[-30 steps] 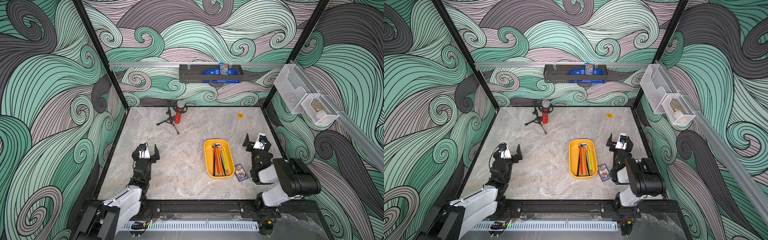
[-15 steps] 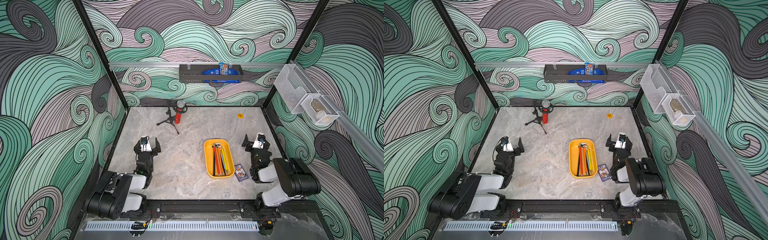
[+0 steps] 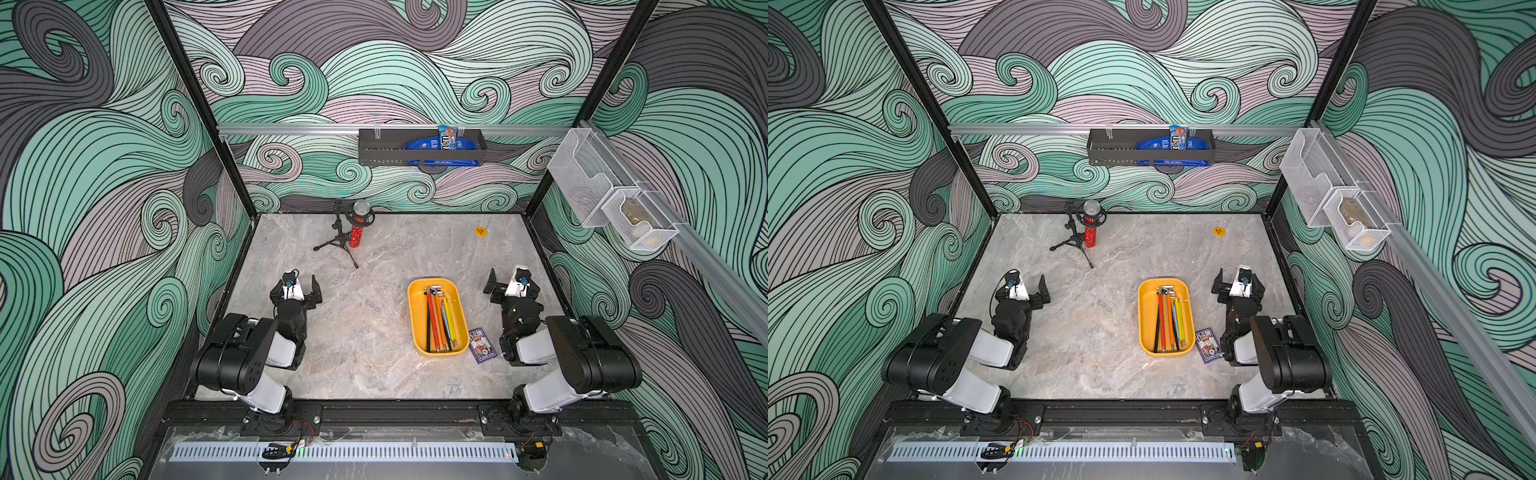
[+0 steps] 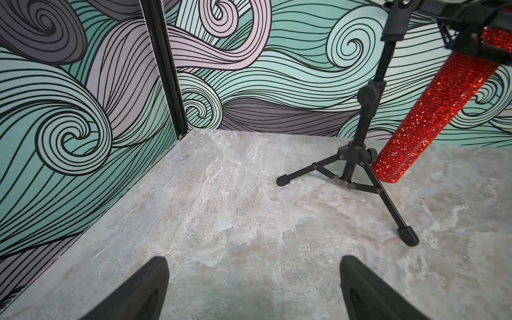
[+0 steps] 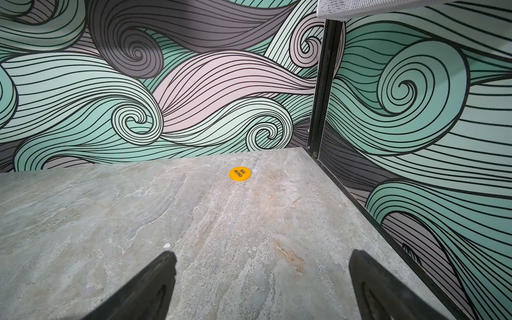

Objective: Put the hex key on the desktop into the storage box
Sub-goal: Reset both arms

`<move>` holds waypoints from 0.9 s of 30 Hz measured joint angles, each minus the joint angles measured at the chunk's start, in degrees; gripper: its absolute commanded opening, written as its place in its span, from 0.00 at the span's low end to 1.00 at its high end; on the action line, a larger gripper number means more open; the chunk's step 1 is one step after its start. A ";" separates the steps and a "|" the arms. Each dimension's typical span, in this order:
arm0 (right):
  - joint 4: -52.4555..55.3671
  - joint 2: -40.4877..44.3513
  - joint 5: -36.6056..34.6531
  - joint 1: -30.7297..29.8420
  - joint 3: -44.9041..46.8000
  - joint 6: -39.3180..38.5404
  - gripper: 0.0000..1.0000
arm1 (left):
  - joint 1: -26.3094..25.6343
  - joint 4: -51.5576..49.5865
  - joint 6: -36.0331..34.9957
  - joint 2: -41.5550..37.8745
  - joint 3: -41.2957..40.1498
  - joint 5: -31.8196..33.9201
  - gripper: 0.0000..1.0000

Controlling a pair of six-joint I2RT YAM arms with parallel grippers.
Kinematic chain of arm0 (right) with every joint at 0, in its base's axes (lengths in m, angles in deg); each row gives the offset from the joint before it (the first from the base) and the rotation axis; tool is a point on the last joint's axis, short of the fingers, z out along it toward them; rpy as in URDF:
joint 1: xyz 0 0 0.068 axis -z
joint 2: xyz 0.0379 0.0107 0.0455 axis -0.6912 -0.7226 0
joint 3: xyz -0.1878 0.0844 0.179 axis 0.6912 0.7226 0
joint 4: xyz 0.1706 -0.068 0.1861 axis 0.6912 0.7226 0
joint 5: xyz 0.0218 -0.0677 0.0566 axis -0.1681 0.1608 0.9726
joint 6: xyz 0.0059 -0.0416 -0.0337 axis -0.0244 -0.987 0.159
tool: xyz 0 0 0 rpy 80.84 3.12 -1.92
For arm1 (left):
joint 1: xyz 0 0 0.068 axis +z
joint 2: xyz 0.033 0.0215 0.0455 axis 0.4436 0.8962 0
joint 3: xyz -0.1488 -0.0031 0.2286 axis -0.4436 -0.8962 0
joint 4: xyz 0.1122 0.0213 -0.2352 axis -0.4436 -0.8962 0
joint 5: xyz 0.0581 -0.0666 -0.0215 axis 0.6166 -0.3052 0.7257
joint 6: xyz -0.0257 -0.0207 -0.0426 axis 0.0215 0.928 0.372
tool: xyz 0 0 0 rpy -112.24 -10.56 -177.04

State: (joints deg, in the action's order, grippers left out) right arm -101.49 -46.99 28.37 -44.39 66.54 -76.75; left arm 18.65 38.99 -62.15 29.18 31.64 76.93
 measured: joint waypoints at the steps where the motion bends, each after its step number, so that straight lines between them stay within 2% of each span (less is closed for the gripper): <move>1: 0.02 0.00 0.00 0.00 0.00 0.00 1.00 | 0.13 0.09 0.00 0.00 0.22 -0.20 0.99; 27: 0.59 0.00 0.02 0.00 0.00 0.02 1.00 | 2.80 1.46 0.46 1.14 1.33 -6.47 0.99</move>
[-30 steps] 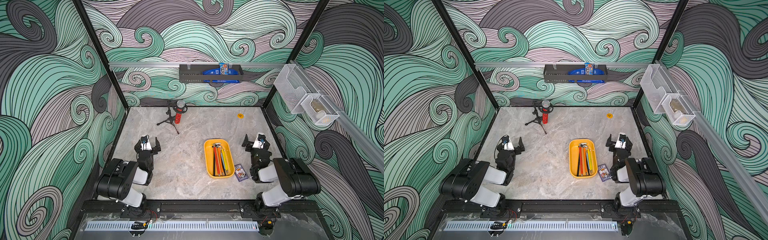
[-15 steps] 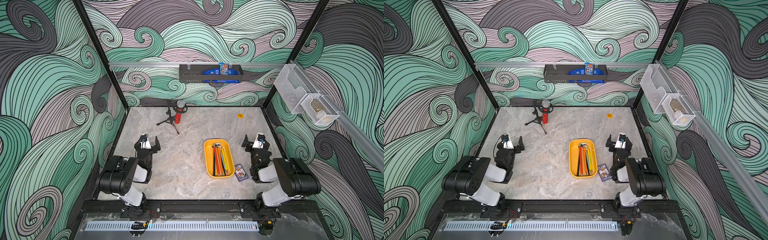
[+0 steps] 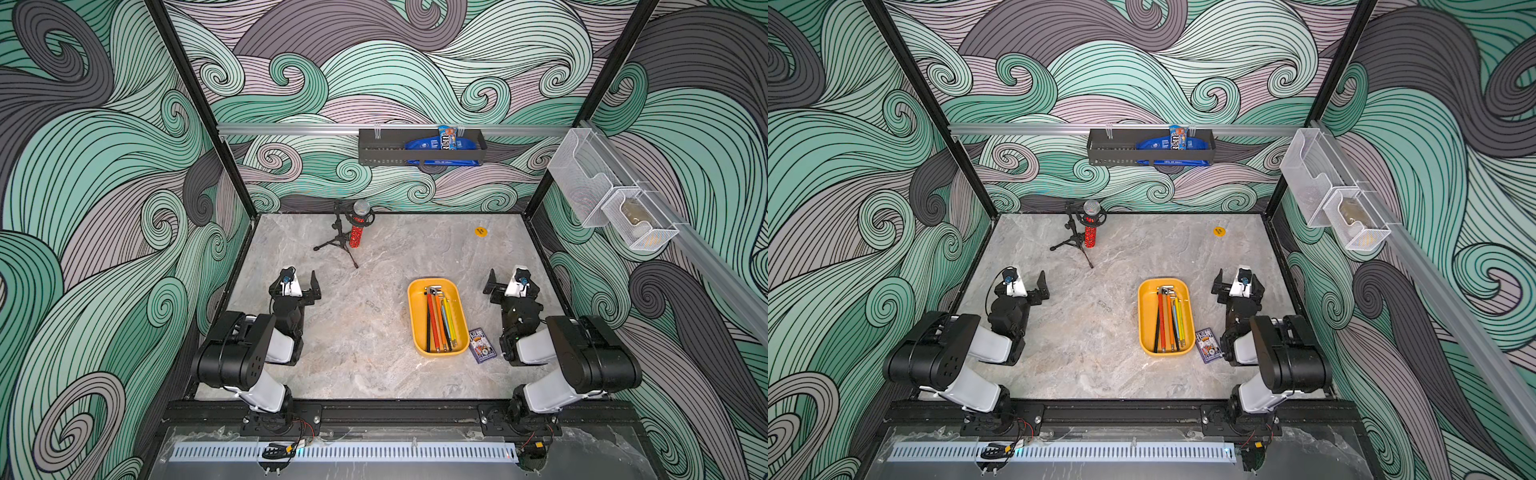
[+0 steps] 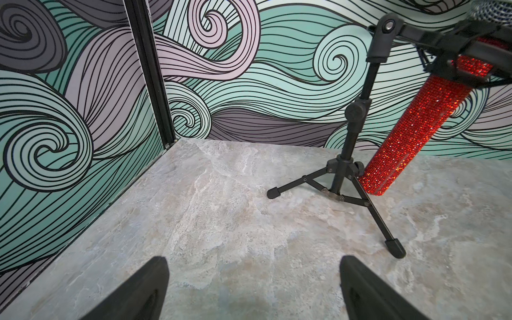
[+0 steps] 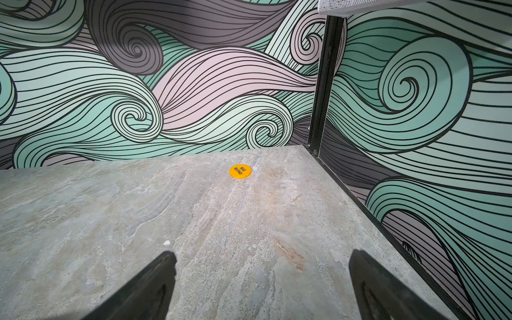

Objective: Put the hex key on the desktop into the storage box
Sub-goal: Reset both arms

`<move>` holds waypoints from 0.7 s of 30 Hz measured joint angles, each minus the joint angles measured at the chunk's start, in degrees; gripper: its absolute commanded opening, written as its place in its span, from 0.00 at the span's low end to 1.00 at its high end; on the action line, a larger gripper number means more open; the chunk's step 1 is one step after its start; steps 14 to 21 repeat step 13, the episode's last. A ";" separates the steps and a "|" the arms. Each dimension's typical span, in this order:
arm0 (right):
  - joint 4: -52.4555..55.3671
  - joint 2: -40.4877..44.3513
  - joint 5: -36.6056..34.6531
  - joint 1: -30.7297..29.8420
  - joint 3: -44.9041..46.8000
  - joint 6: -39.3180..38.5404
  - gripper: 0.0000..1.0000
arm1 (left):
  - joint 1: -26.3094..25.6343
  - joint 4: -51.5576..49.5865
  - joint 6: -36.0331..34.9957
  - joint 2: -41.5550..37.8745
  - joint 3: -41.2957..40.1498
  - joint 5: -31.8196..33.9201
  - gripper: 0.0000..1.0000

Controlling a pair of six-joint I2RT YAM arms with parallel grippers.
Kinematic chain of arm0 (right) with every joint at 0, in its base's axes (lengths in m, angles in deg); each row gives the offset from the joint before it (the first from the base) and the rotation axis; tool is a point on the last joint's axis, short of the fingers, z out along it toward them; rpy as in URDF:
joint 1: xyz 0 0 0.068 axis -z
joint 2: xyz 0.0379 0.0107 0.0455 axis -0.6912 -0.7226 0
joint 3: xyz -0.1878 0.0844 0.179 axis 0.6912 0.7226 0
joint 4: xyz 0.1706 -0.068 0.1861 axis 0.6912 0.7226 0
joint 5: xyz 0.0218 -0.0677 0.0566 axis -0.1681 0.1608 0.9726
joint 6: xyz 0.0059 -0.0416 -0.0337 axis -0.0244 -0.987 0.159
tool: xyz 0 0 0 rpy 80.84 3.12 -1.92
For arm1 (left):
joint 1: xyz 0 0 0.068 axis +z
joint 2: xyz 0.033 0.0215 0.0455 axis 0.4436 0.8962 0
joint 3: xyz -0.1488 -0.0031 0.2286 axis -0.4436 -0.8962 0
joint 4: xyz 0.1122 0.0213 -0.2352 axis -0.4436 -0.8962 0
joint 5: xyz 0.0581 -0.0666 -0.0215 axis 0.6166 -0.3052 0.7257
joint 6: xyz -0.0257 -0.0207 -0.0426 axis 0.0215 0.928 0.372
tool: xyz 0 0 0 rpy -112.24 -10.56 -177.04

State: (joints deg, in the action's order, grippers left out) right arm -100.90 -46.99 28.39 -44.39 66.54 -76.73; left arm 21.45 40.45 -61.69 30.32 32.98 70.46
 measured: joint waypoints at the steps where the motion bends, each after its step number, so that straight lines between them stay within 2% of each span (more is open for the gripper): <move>1: 0.02 0.00 0.00 0.00 0.00 0.00 1.00 | 0.00 0.02 0.00 0.00 0.00 -0.09 0.99; 21: 0.74 0.00 1.86 1.18 -0.96 0.44 1.00 | 0.00 0.02 0.02 0.00 0.00 -0.44 0.99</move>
